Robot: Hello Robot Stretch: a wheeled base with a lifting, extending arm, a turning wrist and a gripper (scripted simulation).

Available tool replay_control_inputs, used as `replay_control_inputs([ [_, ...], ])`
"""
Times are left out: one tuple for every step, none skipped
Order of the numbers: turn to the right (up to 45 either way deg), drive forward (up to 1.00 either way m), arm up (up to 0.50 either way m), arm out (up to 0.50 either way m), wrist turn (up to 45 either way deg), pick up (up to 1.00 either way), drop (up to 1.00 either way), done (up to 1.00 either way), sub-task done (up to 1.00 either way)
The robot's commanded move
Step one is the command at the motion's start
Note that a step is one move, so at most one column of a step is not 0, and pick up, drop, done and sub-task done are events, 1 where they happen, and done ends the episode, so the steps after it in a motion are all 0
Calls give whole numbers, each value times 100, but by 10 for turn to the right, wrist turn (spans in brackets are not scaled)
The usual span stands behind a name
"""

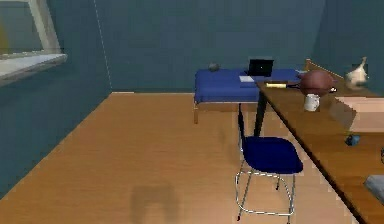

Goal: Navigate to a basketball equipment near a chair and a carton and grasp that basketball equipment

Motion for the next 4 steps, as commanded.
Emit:
replay_control_inputs([
  [0,55,0,0,0,0,0,0,0],
  [450,0,0,0,0,0,0,0,0],
  [-450,0,0,0,0,0,0,0,0],
  [-300,0,0,0,0,0,0,0,0],
])
